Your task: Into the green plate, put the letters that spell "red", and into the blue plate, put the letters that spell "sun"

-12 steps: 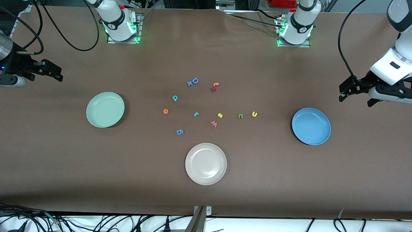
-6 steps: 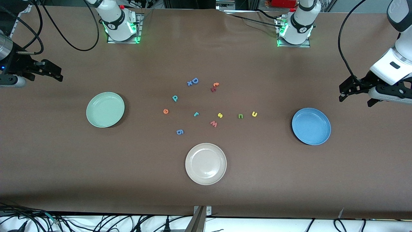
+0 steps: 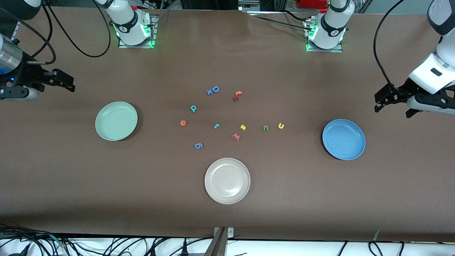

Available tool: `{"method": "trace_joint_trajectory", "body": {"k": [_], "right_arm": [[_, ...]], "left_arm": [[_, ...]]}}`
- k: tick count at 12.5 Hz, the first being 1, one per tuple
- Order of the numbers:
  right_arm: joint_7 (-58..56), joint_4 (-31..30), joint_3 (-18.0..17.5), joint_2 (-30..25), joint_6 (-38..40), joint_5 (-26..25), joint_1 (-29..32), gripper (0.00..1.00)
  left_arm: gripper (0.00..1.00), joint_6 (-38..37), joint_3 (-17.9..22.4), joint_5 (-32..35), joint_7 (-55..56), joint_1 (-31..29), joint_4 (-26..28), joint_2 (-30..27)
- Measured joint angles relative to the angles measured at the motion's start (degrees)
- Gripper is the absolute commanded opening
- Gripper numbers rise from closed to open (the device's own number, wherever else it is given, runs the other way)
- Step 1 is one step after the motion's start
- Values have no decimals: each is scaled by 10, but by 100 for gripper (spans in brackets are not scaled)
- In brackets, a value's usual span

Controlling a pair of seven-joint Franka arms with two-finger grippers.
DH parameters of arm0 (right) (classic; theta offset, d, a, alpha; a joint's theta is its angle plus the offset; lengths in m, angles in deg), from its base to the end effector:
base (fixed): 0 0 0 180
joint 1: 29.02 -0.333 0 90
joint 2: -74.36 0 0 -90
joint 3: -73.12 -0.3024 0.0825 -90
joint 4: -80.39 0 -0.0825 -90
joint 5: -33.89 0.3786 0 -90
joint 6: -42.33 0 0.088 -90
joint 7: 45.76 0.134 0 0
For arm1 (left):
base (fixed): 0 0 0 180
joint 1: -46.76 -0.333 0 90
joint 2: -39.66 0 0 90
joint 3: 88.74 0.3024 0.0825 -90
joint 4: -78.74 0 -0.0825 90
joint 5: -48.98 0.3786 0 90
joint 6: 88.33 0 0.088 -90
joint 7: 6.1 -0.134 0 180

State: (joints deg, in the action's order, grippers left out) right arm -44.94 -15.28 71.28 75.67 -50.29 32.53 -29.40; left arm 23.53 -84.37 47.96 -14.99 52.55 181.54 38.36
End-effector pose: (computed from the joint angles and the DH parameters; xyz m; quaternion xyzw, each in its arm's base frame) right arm 0.5525 0.0182 0.5291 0.9991 0.0132 -0.0377 0.0125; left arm 0.5735 -0.0155 0.5265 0.9921 -0.0869 0.0907 0.0035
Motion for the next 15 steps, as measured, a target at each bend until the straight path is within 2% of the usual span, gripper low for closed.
{"method": "trace_joint_trajectory", "body": {"k": [3, 5, 8, 11, 15], "right_arm": [[0, -7, -4, 24, 3, 3, -11, 100], [18, -11, -7, 53, -12, 6, -48, 100], [152, -13, -10, 113, -74, 6, -130, 100], [344, -13, -12, 162, -134, 6, -202, 100], [519, -9, -12, 225, -214, 6, -265, 100]], "left_arm": [[100, 0, 0, 0, 0, 0, 0, 0], [100, 0, 0, 0, 0, 0, 0, 0], [100, -1, -3, 0, 0, -2, -1, -1], [100, -10, -40, 0, 0, -30, 4, -2], [100, -11, -73, 0, 11, -32, 51, 1]]}}
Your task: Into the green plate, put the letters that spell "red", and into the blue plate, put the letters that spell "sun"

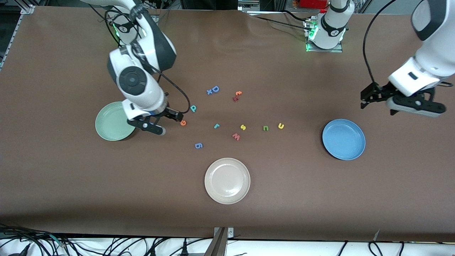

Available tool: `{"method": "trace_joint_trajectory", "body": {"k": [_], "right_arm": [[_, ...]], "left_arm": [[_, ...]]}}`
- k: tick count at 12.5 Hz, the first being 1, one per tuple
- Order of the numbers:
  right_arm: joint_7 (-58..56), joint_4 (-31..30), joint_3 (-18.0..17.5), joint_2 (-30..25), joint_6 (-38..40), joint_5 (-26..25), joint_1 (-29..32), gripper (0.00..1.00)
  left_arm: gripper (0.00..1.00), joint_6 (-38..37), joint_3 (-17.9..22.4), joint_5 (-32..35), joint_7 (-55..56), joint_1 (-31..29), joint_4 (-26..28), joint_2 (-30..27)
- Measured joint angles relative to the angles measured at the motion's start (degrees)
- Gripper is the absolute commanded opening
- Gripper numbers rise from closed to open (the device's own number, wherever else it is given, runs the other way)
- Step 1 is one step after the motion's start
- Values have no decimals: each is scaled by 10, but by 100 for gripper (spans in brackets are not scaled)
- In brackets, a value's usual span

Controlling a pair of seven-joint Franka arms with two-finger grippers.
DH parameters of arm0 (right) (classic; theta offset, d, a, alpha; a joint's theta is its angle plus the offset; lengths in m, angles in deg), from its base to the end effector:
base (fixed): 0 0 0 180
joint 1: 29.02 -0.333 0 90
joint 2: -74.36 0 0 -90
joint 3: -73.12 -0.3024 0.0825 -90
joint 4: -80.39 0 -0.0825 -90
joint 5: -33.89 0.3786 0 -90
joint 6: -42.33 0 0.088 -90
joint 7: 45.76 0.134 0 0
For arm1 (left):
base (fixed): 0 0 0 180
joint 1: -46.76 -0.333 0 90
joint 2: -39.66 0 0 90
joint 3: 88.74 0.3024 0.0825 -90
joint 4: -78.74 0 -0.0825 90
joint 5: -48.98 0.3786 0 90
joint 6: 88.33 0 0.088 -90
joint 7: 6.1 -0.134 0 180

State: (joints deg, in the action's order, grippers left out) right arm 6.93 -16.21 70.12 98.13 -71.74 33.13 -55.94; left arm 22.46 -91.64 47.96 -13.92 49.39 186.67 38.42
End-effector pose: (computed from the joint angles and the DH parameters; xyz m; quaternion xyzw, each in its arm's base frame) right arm 0.5552 0.3154 0.3137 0.9791 -0.1957 -0.0442 0.0325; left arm 0.5569 -0.0558 0.4800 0.9929 -0.1133 0.0359 0.0072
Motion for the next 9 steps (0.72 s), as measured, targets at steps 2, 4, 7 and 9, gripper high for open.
{"method": "trace_joint_trajectory", "body": {"k": [2, 4, 7, 9], "right_arm": [[42, 11, 0, 35, -39, 0, -25, 100], [47, 33, 0, 69, -49, 0, -36, 100], [57, 62, 0, 119, -74, 0, -41, 99], [128, 71, 0, 154, -126, 0, -59, 99]], "left_arm": [[100, 18, -13, 0, 35, 13, 23, 16], [100, 45, -17, 0, 46, 38, 32, 57], [100, 76, -18, 0, 55, 78, 33, 127], [100, 106, -18, 0, 56, 90, 33, 157]]}}
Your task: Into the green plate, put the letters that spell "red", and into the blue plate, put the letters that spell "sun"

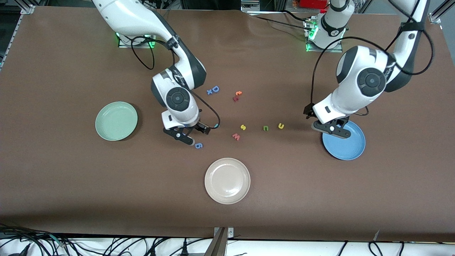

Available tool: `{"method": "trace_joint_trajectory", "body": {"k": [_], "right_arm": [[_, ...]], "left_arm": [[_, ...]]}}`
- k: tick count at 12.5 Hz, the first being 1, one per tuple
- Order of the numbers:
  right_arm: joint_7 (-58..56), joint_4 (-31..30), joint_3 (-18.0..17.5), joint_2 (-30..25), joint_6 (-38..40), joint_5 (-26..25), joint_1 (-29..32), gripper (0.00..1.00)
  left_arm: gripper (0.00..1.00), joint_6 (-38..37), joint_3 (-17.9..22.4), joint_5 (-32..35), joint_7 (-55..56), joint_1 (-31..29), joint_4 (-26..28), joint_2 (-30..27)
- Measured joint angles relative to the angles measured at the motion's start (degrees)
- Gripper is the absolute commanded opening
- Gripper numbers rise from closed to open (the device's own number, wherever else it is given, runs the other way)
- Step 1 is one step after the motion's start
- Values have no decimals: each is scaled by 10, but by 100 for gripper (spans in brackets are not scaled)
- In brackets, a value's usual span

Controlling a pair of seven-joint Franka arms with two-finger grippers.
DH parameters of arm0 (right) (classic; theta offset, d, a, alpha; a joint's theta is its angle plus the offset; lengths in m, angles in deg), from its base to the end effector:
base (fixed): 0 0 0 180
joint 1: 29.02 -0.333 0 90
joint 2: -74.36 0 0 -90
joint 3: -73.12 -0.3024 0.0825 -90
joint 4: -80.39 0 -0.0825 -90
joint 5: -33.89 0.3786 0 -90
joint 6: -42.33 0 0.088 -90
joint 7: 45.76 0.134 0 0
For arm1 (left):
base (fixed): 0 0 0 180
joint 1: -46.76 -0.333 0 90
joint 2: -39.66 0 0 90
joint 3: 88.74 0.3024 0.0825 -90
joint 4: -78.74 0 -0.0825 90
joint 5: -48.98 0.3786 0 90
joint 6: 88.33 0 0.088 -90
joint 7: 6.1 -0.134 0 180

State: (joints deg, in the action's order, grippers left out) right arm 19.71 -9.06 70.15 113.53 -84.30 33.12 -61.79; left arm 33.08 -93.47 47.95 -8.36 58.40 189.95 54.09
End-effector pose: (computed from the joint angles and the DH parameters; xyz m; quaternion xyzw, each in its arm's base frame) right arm 0.5592 0.3968 0.2070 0.9660 -0.2579 -0.0193 0.0060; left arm 0.5650 -0.1661 0.3121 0.9869 -0.1559 -0.0384 0.0132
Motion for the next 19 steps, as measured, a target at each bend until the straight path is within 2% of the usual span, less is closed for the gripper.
{"method": "trace_joint_trajectory", "body": {"k": [2, 5, 6, 9, 11, 13, 14, 15, 16, 19], "right_arm": [[80, 4, 0, 27, -47, 0, -20, 99], [164, 6, 0, 47, -73, 0, -42, 83], [175, 7, 0, 51, -74, 0, -46, 76], [185, 8, 0, 61, -74, 0, -59, 64], [189, 10, 0, 68, -76, 0, -62, 51], [190, 11, 0, 69, -76, 0, -62, 25], [190, 12, 0, 69, -76, 0, -62, 16], [190, 12, 0, 69, -76, 0, -62, 12], [190, 14, 0, 69, -76, 0, -62, 9], [188, 16, 2, 69, -76, 0, -62, 6]], "left_arm": [[100, 45, 0, 0, 0, 15, 0, 40], [100, 90, 0, -12, 1, 40, 0, 93], [100, 96, -1, -16, 1, 48, 0, 106], [99, 108, -1, -21, 8, 65, -1, 132], [98, 122, -1, -45, 8, 70, -1, 150], [93, 132, -1, -51, 8, 73, -1, 167], [92, 135, -1, -51, 8, 74, -1, 173], [92, 137, -1, -51, 8, 74, -1, 178], [85, 140, -1, -51, 8, 76, -1, 182], [78, 153, -1, -51, 8, 81, 4, 192]]}}
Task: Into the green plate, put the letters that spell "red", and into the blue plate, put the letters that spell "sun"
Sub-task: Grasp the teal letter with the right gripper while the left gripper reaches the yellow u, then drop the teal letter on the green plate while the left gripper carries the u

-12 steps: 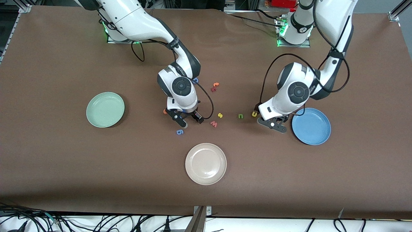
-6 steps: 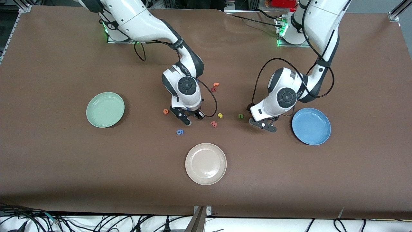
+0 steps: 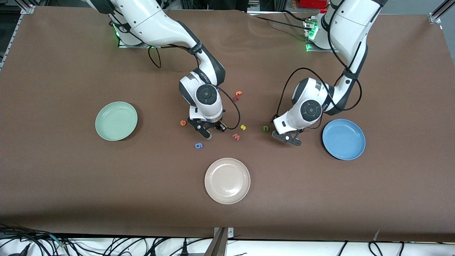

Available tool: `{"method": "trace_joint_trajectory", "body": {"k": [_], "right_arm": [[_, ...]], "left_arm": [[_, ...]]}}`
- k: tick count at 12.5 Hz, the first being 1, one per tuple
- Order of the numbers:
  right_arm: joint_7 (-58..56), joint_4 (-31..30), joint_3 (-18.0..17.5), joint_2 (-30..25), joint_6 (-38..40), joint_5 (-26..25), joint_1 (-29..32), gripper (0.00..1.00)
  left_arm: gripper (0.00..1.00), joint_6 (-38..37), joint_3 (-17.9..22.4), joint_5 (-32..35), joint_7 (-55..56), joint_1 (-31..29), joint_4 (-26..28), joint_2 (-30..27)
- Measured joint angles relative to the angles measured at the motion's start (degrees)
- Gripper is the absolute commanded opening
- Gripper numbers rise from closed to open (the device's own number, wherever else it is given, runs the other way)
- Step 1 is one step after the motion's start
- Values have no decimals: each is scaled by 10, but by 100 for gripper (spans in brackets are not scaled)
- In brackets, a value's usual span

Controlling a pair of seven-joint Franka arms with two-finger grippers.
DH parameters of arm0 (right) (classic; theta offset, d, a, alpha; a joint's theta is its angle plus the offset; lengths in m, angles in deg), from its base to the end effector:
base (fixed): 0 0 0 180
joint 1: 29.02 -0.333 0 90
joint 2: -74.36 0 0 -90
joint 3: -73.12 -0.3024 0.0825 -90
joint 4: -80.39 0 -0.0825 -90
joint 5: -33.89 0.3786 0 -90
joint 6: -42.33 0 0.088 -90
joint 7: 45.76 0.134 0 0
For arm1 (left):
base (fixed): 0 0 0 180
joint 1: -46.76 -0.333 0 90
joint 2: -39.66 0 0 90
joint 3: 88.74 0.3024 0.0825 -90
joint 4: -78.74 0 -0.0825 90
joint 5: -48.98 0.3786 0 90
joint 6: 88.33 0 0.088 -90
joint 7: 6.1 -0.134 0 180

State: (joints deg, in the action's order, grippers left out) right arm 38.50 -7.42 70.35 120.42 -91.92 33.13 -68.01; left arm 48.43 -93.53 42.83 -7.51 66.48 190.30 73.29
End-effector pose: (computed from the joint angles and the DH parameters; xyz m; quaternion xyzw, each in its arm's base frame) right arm 0.5206 0.4591 0.1476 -0.9309 0.3651 0.0095 0.0091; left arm 0.5333 -0.2477 0.1313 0.9797 -0.1774 -0.0831 0.0415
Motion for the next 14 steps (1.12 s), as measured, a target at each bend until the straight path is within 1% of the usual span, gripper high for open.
{"method": "trace_joint_trajectory", "body": {"k": [1, 3, 4, 6, 7, 8, 10, 12, 13, 14], "right_arm": [[-1, 3, 1, 0, 0, 0, 1, 6], [-17, 11, 6, -9, 18, -1, 1, 6], [-43, 16, 10, -19, 39, -1, 2, 6], [-118, 20, 29, -53, 111, -1, 6, 6], [-167, 21, 45, -72, 155, -1, 7, 6], [-220, 21, 64, -90, 200, -1, 9, 6], [-324, 17, 104, -114, 257, -1, 13, 6], [-423, -8, 143, -133, 268, -1, 15, 5], [-476, -28, 165, -144, 268, -1, 15, 5], [-533, -48, 191, -157, 268, -1, 16, 5]], "left_arm": [[73, 0, 1, 0, 0, 1, 0, 0], [59, 0, 1, 0, 0, 2, 0, 0], [57, 0, 1, 0, 0, 4, 1, 0], [56, 1, 1, 0, 0, 8, 2, 0], [55, 1, 1, 0, 0, 9, 2, 0], [52, 1, 1, 0, 0, 10, 2, 0], [41, 1, 1, 0, 0, 10, 2, 0], [31, 1, 1, 0, 0, 13, 2, 0], [24, 1, 1, 0, 0, 14, 2, 0], [21, 1, 0, 0, 0, 15, 2, 0]]}}
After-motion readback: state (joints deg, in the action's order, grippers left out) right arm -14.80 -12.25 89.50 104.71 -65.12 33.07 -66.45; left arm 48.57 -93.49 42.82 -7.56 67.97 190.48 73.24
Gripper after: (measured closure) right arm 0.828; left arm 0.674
